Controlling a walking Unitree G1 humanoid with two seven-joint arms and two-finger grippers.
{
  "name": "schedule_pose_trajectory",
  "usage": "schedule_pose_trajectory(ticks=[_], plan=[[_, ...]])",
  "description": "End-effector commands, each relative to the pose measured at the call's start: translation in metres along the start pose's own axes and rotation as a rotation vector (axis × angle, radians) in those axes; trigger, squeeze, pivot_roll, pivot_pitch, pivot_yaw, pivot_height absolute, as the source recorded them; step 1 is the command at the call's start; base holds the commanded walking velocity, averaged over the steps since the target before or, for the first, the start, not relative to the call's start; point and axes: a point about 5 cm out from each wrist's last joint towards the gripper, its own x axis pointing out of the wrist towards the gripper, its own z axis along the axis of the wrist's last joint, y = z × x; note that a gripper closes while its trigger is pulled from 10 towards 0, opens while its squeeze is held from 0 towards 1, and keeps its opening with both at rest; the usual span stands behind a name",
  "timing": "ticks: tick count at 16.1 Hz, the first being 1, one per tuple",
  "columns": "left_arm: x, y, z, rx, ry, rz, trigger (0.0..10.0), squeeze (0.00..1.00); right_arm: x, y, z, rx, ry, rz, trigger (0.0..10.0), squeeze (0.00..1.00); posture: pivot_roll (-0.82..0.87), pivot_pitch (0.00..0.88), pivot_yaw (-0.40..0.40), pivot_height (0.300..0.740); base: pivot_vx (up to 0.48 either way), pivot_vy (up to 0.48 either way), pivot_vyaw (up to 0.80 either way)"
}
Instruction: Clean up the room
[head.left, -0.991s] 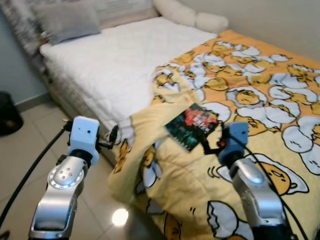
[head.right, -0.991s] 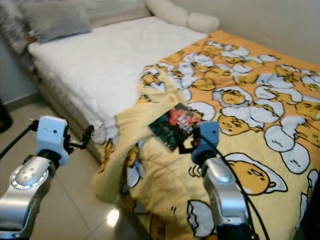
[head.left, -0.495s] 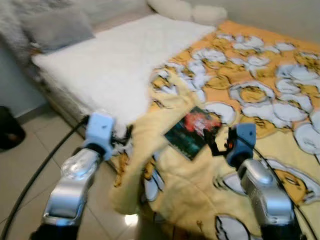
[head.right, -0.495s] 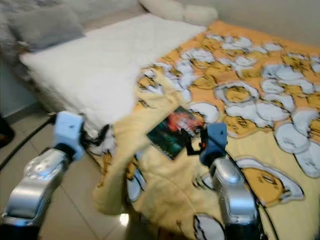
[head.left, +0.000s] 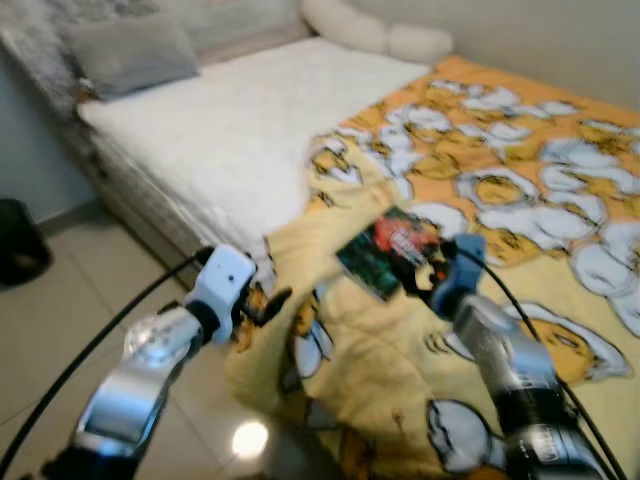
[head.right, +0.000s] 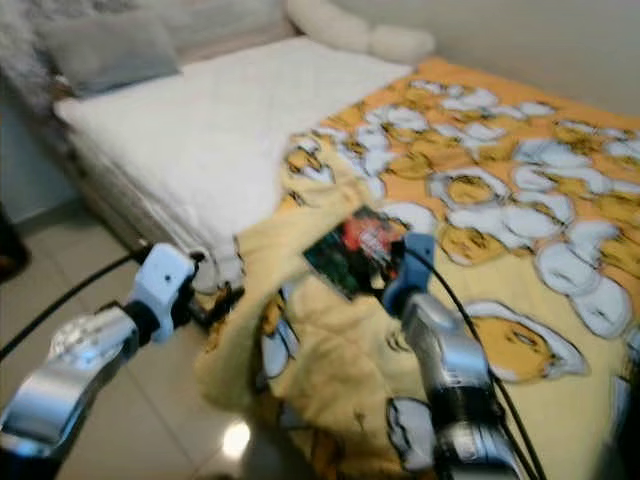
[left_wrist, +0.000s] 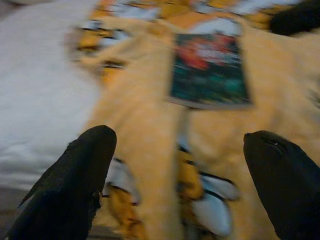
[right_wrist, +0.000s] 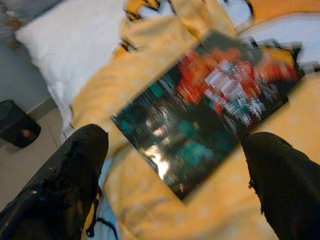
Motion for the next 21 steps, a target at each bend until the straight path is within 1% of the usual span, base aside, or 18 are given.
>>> schedule_pose_trajectory(ticks=[1,2,3,7,8,9,10,11,12,13,14,15,16,17,18,19,20,21], plan=[[0.001,-0.004,0.001,0.011,0.002,-0.057,10.0,1.00,0.006,-0.001,0.005,0.051,0.003,-0.013,10.0,1.00,0.01,0.000,-0.021,0.740,0.000,0.000,0.00],[0.001,-0.002,0.002,0.015,0.003,-0.054,10.0,1.00,0.009,0.002,0.006,0.058,0.005,-0.009,10.0,1.00,0.02,0.000,-0.025,0.740,0.000,0.000,0.00],[-0.001,0.000,0.002,0.016,-0.002,-0.030,10.0,1.00,0.013,0.006,0.008,0.058,0.009,0.002,10.0,1.00,0.02,0.000,-0.029,0.740,0.000,0.000,0.00],[-0.001,0.000,0.002,0.016,-0.002,-0.030,10.0,1.00,0.013,0.006,0.008,0.058,0.009,0.002,10.0,1.00,0.02,0.000,-0.029,0.740,0.000,0.000,0.00],[-0.002,0.001,0.002,0.005,-0.021,0.007,10.0,1.00,0.013,0.010,0.005,0.058,0.011,0.014,10.0,1.00,0.02,0.000,-0.022,0.740,0.000,0.000,0.00],[-0.002,0.003,0.003,-0.022,-0.042,0.071,10.0,0.98,0.009,0.013,0.005,0.047,-0.024,0.027,10.0,1.00,0.01,0.000,-0.016,0.740,0.000,0.000,0.00],[-0.001,0.002,0.006,-0.043,-0.066,0.091,10.0,0.93,0.007,0.014,0.004,0.056,-0.032,0.038,10.0,1.00,0.01,0.000,-0.012,0.740,0.000,0.000,0.00],[-0.001,0.001,0.008,-0.057,-0.081,0.100,10.0,0.92,0.005,0.014,0.003,0.063,-0.035,0.045,10.0,1.00,0.00,0.000,-0.009,0.740,0.000,0.000,0.00],[0.001,-0.003,0.008,-0.060,-0.087,0.093,10.0,0.91,0.004,0.011,-0.002,0.075,-0.026,0.031,10.0,0.15,0.00,0.000,-0.009,0.740,0.000,0.000,0.00],[0.002,-0.006,0.008,-0.055,-0.081,0.082,10.0,0.85,0.004,0.008,-0.007,0.087,-0.019,0.004,10.0,0.00,0.00,0.000,-0.008,0.740,0.000,0.000,0.00],[0.002,-0.007,0.008,-0.054,-0.081,0.081,10.0,0.85,0.004,0.007,-0.008,0.095,-0.018,-0.004,10.0,0.00,0.00,0.000,-0.008,0.740,0.000,0.000,0.00],[0.002,-0.008,0.007,-0.054,-0.080,0.083,10.0,0.79,0.005,0.006,-0.008,0.104,-0.019,-0.015,10.0,0.00,0.00,0.000,-0.008,0.740,0.000,0.000,0.00],[0.001,-0.009,0.008,-0.057,-0.086,0.061,10.0,0.75,0.008,0.006,-0.007,0.126,-0.037,-0.045,10.0,0.00,0.01,0.000,-0.008,0.740,0.000,0.000,0.00],[0.000,-0.009,0.009,-0.051,-0.087,0.052,10.0,0.76,0.010,0.006,-0.006,0.135,-0.041,-0.048,10.0,0.00,0.01,0.000,-0.010,0.740,0.000,0.000,0.00],[-0.002,-0.009,0.009,-0.039,-0.085,0.038,10.0,0.75,0.012,0.007,-0.004,0.150,-0.048,-0.041,10.0,0.61,0.02,0.000,-0.012,0.740,0.000,0.000,0.00],[-0.006,-0.006,0.011,-0.018,-0.079,0.009,10.0,0.76,0.018,0.009,-0.002,0.191,-0.046,-0.045,10.0,1.00,0.05,0.000,-0.012,0.740,0.000,0.000,0.00],[-0.011,-0.003,0.013,-0.003,-0.073,-0.012,10.0,0.76,0.024,0.010,-0.002,0.234,-0.034,-0.065,10.0,1.00,0.06,0.000,-0.011,0.740,0.000,0.000,0.00],[-0.014,-0.002,0.015,0.004,-0.069,-0.029,10.0,0.76,0.027,0.010,-0.003,0.249,-0.025,-0.084,10.0,1.00,0.08,0.000,-0.011,0.740,0.000,0.000,0.00]])
